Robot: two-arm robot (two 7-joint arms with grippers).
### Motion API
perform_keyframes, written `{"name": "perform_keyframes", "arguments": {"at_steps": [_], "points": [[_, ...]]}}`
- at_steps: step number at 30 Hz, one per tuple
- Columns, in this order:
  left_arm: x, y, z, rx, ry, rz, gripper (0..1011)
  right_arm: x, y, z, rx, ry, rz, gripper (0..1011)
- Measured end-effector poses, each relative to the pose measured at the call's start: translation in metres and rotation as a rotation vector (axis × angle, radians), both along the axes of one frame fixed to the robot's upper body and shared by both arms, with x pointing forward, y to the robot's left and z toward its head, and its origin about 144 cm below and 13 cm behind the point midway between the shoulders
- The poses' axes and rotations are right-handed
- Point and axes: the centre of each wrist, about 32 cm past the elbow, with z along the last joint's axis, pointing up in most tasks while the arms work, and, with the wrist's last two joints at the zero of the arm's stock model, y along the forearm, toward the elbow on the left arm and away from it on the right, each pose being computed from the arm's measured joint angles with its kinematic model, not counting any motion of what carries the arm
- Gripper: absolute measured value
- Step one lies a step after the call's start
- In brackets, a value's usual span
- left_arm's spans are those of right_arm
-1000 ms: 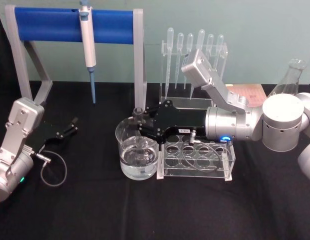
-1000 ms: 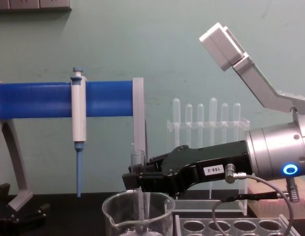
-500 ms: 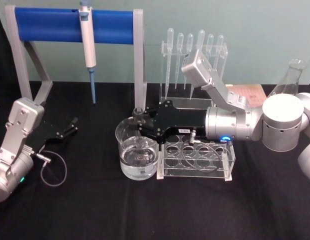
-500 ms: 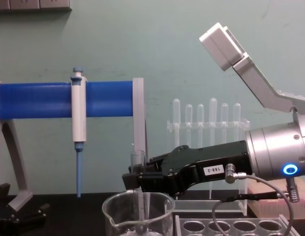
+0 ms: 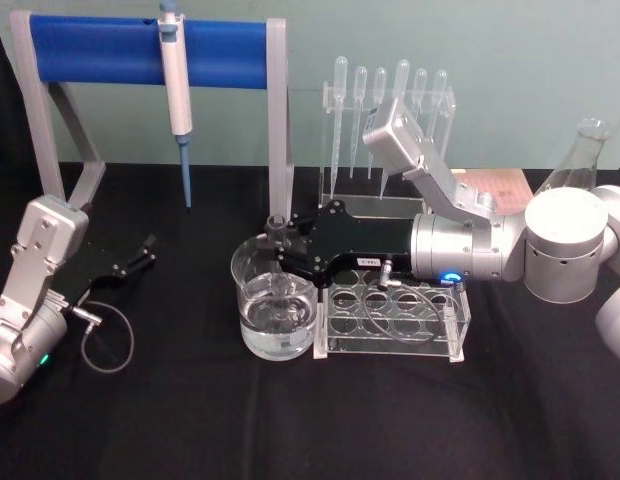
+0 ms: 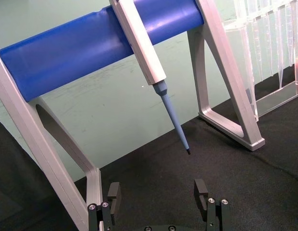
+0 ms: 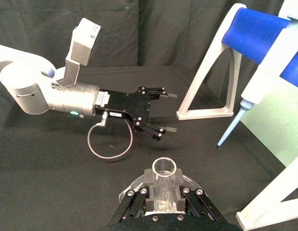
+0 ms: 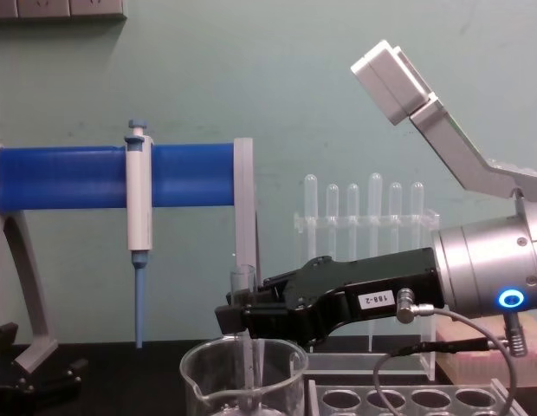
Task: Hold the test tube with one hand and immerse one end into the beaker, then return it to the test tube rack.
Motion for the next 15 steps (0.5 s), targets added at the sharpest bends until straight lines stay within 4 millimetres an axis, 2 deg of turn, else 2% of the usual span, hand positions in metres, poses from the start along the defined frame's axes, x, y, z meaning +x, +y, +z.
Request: {"name": "perform_keyframes", "arguments": {"at_steps": [15], "points": [[0.0, 0.0, 0.0, 0.0, 0.0, 0.0, 1000, 0.0, 0.0, 0.0, 0.0, 0.0, 0.0, 238]]}}
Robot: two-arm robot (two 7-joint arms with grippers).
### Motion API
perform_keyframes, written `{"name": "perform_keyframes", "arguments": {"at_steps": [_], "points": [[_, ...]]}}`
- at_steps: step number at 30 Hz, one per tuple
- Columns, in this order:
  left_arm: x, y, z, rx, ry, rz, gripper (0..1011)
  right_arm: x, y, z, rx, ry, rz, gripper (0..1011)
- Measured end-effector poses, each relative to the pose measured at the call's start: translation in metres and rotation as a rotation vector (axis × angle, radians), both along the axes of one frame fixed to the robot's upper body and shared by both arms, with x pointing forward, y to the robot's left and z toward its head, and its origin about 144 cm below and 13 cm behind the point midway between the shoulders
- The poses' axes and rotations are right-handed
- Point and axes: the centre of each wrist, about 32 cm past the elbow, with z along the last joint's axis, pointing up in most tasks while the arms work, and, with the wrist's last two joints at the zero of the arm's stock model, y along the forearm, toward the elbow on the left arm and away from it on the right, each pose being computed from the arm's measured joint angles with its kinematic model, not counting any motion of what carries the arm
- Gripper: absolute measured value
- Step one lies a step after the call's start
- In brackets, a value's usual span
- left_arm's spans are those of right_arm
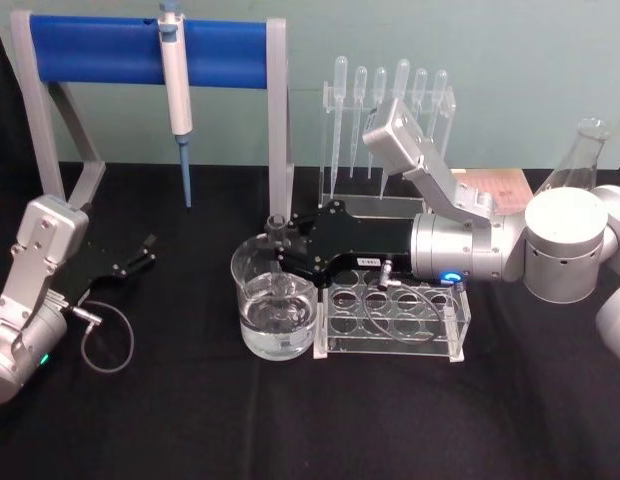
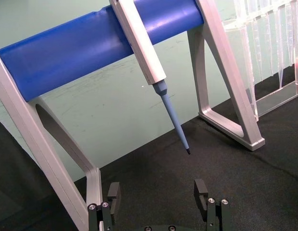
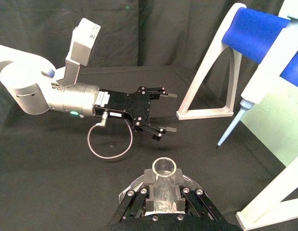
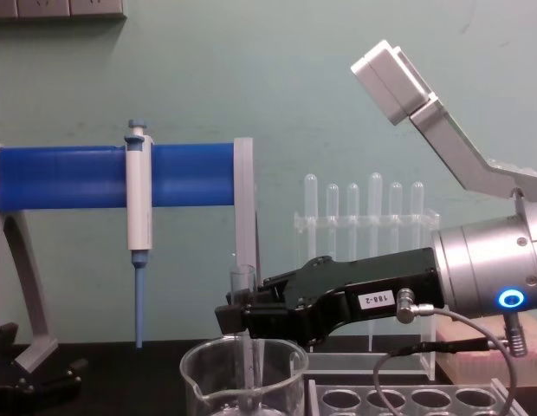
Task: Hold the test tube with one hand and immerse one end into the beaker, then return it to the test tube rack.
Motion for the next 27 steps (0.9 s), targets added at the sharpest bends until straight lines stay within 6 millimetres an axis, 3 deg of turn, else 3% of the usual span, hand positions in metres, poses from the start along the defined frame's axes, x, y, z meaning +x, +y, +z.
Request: {"name": "perform_keyframes", "arguments": {"at_steps": [27], "points": [[0.0, 0.0, 0.0, 0.0, 0.0, 0.0, 1000, 0.0, 0.0, 0.0, 0.0, 0.0, 0.0, 238]]}}
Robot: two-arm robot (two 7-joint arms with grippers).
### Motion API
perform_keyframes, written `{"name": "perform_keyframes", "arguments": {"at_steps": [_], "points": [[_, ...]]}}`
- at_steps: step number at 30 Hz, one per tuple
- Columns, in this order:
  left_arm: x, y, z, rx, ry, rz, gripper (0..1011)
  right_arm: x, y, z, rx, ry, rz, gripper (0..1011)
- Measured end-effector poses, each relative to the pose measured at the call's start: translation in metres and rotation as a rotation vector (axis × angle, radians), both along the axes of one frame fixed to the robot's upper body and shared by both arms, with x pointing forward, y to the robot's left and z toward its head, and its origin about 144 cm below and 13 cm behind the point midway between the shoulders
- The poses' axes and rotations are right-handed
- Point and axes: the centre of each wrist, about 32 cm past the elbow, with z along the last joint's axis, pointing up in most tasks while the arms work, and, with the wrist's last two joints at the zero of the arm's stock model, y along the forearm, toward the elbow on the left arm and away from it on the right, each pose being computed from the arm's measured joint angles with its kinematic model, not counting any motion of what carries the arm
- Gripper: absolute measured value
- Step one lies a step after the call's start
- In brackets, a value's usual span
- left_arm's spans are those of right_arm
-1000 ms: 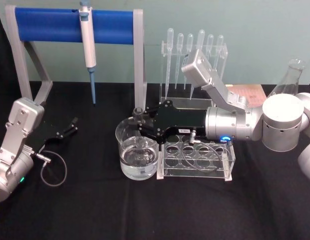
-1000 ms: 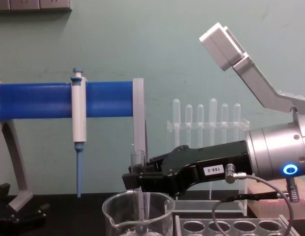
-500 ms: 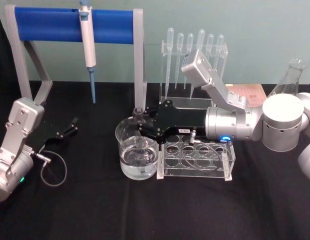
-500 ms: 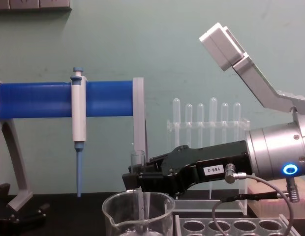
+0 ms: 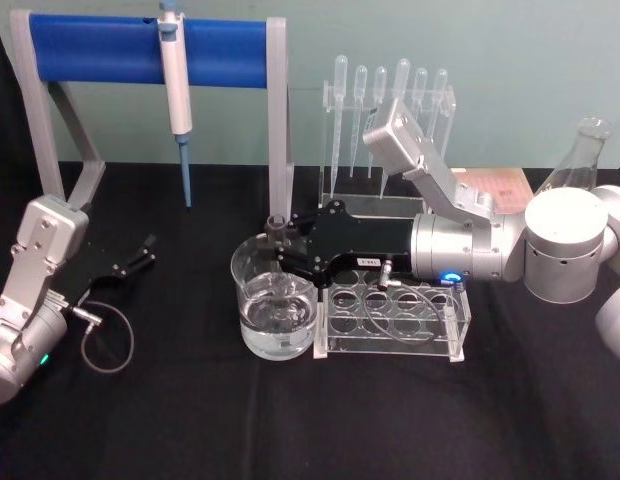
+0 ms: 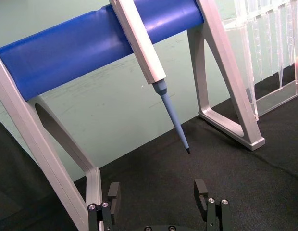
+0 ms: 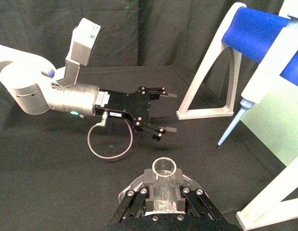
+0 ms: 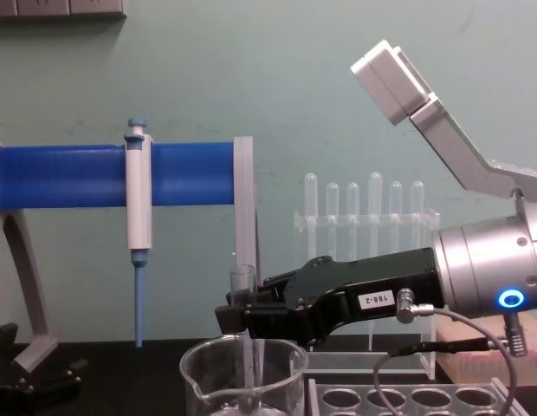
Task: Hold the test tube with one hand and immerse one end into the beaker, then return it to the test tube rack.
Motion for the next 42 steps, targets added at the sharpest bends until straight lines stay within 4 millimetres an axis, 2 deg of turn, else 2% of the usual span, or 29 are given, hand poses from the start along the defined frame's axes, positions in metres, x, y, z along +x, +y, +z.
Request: {"name": "perform_keyframes", "arguments": {"at_steps": [42], "points": [[0.0, 0.0, 0.0, 0.0, 0.0, 0.0, 1000, 0.0, 0.0, 0.0, 0.0, 0.0, 0.0, 238]]}}
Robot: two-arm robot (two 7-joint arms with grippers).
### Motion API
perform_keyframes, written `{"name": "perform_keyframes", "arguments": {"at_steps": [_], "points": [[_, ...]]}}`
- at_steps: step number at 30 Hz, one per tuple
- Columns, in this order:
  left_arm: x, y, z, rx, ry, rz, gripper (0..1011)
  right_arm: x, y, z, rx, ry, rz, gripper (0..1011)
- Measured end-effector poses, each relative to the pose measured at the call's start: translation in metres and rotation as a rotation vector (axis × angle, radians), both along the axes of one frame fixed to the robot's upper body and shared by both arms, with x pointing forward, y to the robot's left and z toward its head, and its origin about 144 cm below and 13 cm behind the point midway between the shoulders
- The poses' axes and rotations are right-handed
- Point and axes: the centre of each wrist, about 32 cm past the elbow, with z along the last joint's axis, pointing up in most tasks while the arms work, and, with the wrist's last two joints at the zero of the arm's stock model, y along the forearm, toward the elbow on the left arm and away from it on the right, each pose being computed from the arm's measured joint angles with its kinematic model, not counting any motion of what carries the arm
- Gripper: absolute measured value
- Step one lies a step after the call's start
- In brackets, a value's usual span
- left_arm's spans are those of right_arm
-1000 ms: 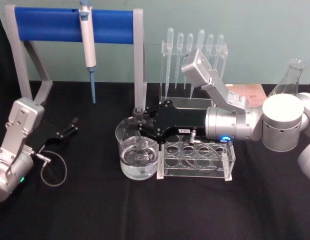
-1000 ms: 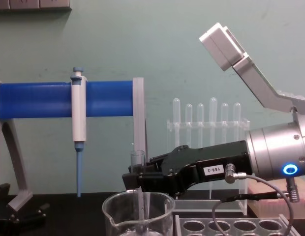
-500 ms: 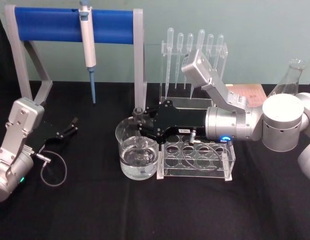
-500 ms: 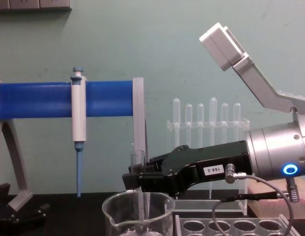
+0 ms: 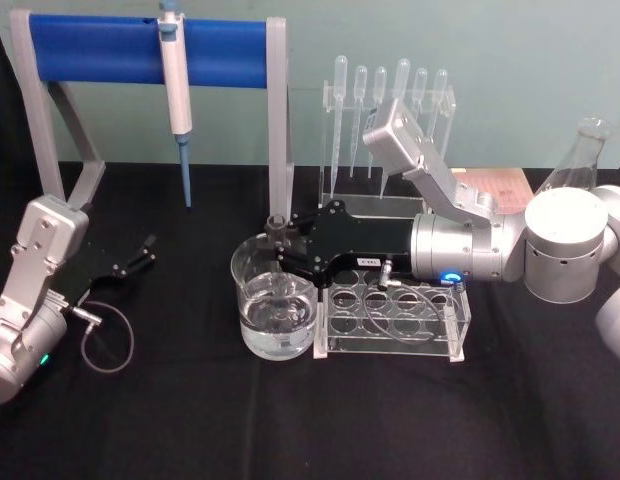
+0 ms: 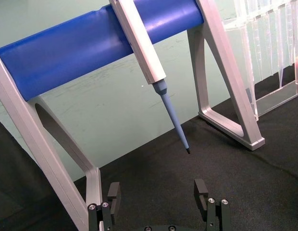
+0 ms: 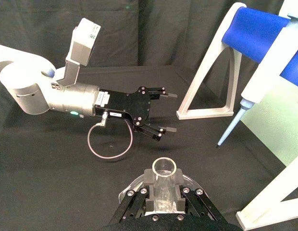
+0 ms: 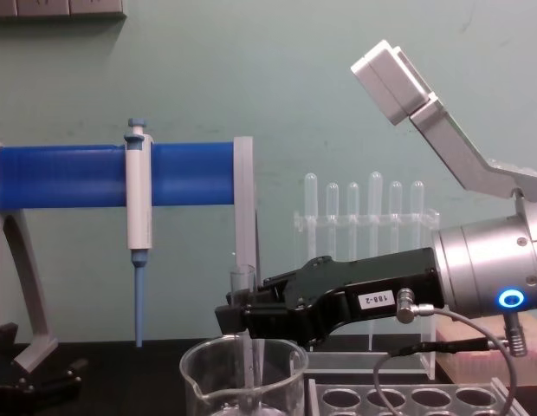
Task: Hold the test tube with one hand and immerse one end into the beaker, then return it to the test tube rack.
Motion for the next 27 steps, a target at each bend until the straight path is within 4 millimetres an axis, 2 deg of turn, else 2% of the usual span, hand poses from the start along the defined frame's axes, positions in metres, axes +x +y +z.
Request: {"name": "perform_keyframes", "arguments": {"at_steps": [7, 17, 27], "points": [[0.0, 0.0, 0.0, 0.0, 0.0, 0.0, 1000, -0.002, -0.001, 0.006, -0.001, -0.017, 0.004, 238], [0.0, 0.0, 0.0, 0.0, 0.0, 0.0, 1000, -0.013, -0.006, 0.047, 0.02, -0.083, 0.042, 238], [0.0, 0.0, 0.0, 0.0, 0.0, 0.0, 1000, -0.037, -0.017, 0.088, 0.028, -0.154, 0.054, 238]]}}
